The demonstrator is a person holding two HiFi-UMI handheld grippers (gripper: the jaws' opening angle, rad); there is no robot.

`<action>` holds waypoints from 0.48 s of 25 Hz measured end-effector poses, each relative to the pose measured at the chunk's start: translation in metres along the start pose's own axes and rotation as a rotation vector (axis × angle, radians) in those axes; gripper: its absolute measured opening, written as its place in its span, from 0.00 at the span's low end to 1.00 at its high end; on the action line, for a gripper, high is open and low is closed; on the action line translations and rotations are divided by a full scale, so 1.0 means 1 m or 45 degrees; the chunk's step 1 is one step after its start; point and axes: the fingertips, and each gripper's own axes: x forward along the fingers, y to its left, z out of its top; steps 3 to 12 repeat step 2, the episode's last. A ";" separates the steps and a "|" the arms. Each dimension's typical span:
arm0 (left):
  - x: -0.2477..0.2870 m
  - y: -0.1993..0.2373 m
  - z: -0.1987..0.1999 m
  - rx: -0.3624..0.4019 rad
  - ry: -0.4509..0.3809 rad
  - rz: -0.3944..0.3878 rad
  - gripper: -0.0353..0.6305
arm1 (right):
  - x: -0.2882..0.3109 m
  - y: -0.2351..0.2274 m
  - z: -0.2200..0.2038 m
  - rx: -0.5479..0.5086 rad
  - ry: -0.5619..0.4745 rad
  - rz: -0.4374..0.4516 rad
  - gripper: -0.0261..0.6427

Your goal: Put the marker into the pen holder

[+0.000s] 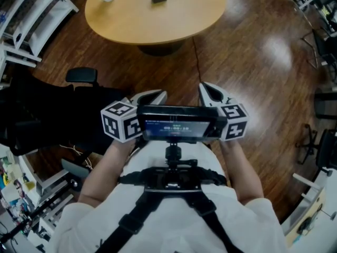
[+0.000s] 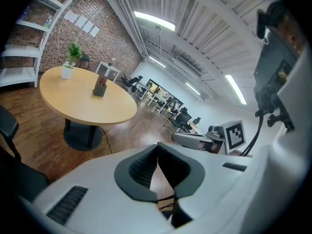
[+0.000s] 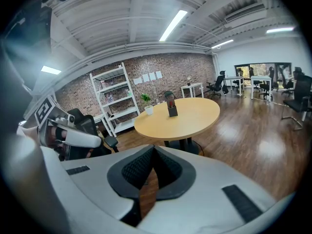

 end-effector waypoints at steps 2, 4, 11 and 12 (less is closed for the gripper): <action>0.001 0.000 0.000 0.001 0.001 0.000 0.05 | 0.001 -0.001 0.000 0.002 0.001 -0.002 0.04; 0.001 0.000 0.000 0.001 0.001 0.000 0.05 | 0.001 -0.001 0.000 0.002 0.001 -0.002 0.04; 0.001 0.000 0.000 0.001 0.001 0.000 0.05 | 0.001 -0.001 0.000 0.002 0.001 -0.002 0.04; 0.001 0.000 0.000 0.001 0.001 0.000 0.05 | 0.001 -0.001 0.000 0.002 0.001 -0.002 0.04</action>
